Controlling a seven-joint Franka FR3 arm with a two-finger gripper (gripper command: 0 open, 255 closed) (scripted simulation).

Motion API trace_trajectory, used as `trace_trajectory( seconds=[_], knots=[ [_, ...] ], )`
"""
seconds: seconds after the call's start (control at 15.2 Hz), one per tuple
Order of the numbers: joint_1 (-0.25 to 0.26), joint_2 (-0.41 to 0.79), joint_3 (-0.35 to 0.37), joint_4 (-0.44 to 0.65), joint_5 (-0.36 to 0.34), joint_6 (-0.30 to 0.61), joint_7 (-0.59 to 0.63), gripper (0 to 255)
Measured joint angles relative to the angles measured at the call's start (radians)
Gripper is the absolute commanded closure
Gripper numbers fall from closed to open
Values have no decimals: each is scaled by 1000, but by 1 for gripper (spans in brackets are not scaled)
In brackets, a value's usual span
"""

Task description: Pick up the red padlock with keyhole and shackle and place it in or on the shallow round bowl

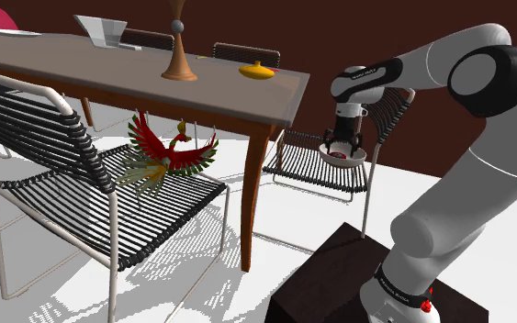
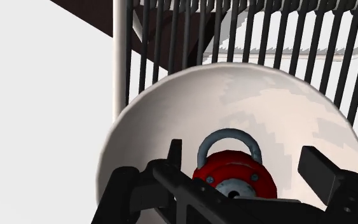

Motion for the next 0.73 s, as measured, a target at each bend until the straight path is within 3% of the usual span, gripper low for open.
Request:
trace_trajectory(
  seconds=[0.33, 0.73],
  knots=[
    [-1, 7, -3, -62, 0, 65, -8, 0],
    [-1, 5, -2, -70, 0, 73, -7, 0]
  ],
)
